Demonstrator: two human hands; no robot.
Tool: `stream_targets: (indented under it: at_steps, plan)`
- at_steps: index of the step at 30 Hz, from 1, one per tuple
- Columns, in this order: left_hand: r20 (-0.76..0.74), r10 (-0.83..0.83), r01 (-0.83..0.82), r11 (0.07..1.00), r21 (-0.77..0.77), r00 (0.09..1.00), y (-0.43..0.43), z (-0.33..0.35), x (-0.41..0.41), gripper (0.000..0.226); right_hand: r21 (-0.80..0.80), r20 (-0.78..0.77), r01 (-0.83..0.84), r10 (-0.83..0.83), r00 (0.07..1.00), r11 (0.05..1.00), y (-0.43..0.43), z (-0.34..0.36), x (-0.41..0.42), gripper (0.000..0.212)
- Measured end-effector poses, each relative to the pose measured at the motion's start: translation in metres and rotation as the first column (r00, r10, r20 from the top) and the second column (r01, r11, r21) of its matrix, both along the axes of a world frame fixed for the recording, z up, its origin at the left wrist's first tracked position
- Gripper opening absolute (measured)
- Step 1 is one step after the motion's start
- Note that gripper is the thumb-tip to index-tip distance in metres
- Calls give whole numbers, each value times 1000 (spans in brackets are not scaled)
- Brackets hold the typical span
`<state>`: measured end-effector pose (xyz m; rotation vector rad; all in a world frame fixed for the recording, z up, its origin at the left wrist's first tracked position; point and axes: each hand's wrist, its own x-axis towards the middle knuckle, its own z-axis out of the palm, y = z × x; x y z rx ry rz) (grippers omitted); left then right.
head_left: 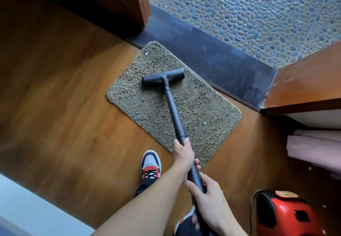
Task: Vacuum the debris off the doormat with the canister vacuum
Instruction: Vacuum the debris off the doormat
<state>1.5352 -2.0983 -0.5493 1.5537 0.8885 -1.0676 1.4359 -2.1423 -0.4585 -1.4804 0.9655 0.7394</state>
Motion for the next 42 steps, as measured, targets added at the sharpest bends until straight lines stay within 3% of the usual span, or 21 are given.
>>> stream_targets:
  at_steps: [4,9,19,28,37,42]
  plan:
    - [29,36,-36,999,1,999,8,-7,50,21,-8,15,0,1,1000,1000,6,-4,51,1]
    - [23,86,-86,996,-14,996,17,-14,111,20,-22,33,-20,20,999,1000,15,-15,107,15]
    - [18,91,-90,995,-52,996,16,-20,169,21,-59,42,-27,29,999,998,16,-24,166,16]
    - [0,42,-42,999,-26,999,22,1,123,21,4,6,15,-15,1000,1000,23,-4,121,17]
    - [-66,88,-91,995,-44,994,17,9,32,20,-13,-5,-52,51,999,999,11,11,38,8]
    - [-24,116,-117,993,-32,993,19,6,17,20,-39,21,-81,82,996,996,12,8,24,6]
